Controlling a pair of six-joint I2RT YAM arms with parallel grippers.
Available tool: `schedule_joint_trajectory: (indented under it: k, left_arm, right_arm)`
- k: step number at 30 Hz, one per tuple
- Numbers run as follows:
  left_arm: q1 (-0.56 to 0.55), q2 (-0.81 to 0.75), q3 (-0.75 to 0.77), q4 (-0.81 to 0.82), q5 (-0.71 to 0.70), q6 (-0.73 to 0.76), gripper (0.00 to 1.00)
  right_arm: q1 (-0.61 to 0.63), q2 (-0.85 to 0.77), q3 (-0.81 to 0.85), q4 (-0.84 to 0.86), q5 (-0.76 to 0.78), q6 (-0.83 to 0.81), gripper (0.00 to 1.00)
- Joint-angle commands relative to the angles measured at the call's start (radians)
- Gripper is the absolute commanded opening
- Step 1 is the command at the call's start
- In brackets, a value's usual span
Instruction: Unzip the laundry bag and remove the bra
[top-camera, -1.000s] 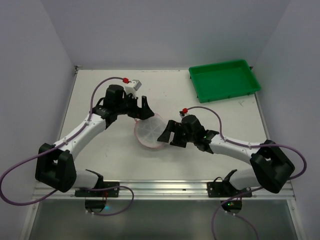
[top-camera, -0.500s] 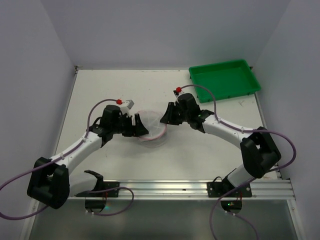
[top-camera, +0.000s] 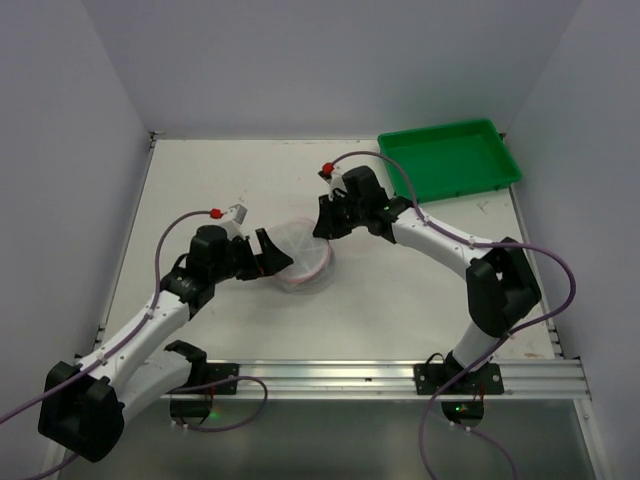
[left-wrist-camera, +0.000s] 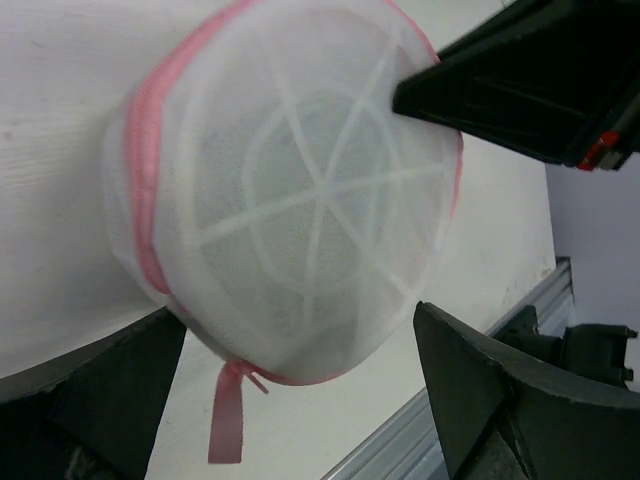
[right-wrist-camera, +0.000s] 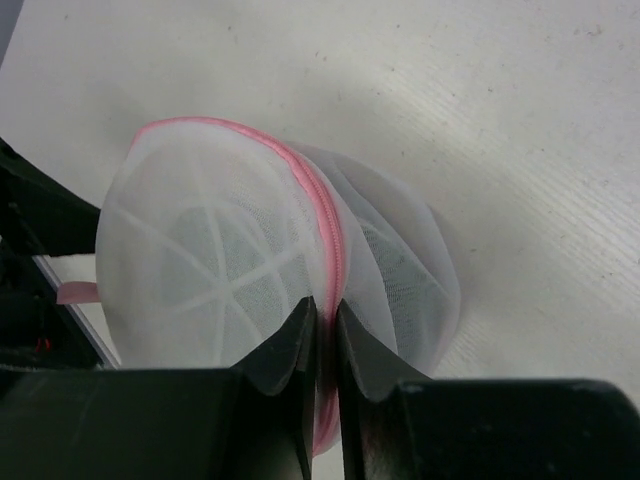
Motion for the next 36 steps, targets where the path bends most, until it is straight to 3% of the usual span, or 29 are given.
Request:
schedule_joint_trajectory:
  k: [1, 5, 10, 19, 22, 23, 25, 28, 29, 32, 33, 35, 36]
  left_arm:
    - [-0.002, -0.048, 0.08, -0.12, -0.18, 0.029, 1.0]
    - [0.004, -0.044, 0.115, -0.166, -0.205, 0.072, 1.0]
    - [0.009, 0.013, 0.117, -0.116, -0.127, 0.116, 1.0]
    - [0.013, 0.136, 0.102, -0.079, -0.075, 0.138, 0.84]
    - [0.013, 0.121, 0.082, -0.085, -0.065, 0.136, 0.72]
    - [0.015, 0.105, 0.075, -0.078, -0.047, 0.127, 0.59]
    - [0.013, 0.089, 0.06, -0.07, -0.029, 0.116, 0.47]
    - [0.013, 0.069, 0.057, -0.041, 0.017, 0.104, 0.2]
    - [0.013, 0.068, 0.06, -0.036, 0.04, 0.107, 0.09]
    - [0.012, 0.079, 0.078, -0.036, 0.065, 0.107, 0.0]
    - [0.012, 0.081, 0.082, -0.036, 0.073, 0.1, 0.0]
    - [0.012, 0.081, 0.092, -0.024, 0.091, 0.058, 0.0]
    - [0.012, 0.081, 0.094, -0.018, 0.094, 0.04, 0.0]
  right_arm:
    - [0.002, 0.0, 0.052, -0.046, -0.068, -0.133, 0.11]
    - [0.002, 0.002, 0.069, -0.066, -0.117, -0.236, 0.09]
    - [0.002, 0.025, 0.117, -0.106, -0.184, -0.287, 0.09]
    - [-0.004, 0.071, 0.171, -0.143, -0.241, -0.37, 0.09]
    - [-0.017, 0.08, 0.174, -0.141, -0.269, -0.364, 0.09]
    - [-0.02, 0.082, 0.174, -0.138, -0.273, -0.35, 0.1]
    - [-0.027, 0.08, 0.174, -0.124, -0.286, -0.331, 0.12]
    - [-0.029, 0.053, 0.149, -0.083, -0.26, -0.269, 0.14]
    - [-0.028, 0.039, 0.137, -0.066, -0.249, -0.252, 0.17]
    - [-0.029, -0.026, 0.073, 0.018, -0.189, -0.192, 0.28]
    - [-0.028, -0.041, 0.051, 0.04, -0.168, -0.177, 0.45]
    - [-0.029, -0.101, 0.022, 0.061, -0.08, -0.132, 0.64]
    - [-0.029, -0.128, -0.024, 0.096, -0.047, -0.117, 0.86]
